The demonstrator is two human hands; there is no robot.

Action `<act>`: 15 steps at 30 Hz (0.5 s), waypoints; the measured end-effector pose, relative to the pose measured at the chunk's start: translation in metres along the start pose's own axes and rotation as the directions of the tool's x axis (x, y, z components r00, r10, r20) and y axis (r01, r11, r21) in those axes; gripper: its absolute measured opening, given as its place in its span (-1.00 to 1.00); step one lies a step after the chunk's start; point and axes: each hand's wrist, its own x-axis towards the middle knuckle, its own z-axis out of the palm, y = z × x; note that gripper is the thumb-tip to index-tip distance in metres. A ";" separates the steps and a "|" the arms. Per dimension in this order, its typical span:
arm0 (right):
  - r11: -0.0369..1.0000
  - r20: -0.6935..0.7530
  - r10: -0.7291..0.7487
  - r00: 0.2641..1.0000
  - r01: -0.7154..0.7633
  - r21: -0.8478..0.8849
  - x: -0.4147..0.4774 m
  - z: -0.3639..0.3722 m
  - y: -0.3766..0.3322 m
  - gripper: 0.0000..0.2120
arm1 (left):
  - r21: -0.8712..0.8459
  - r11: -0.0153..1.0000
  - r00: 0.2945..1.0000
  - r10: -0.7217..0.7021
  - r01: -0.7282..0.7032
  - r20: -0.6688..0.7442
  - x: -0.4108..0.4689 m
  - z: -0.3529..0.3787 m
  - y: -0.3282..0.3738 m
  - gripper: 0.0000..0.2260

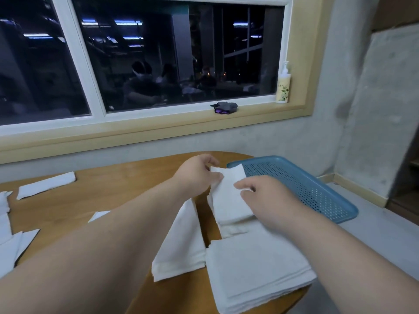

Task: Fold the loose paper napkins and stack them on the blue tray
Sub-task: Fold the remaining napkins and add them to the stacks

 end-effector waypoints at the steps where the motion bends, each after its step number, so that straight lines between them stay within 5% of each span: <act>1: 1.000 0.006 0.000 1.000 0.000 -0.018 0.002 0.000 0.002 -0.68 | 0.008 1.000 1.000 -0.004 0.004 0.009 0.002 0.003 -0.002 -0.70; 15: 0.940 0.115 0.025 0.993 0.016 -0.341 -0.009 0.000 0.015 -0.69 | 0.148 0.989 0.995 -0.027 0.013 0.096 -0.003 0.027 -0.015 -0.66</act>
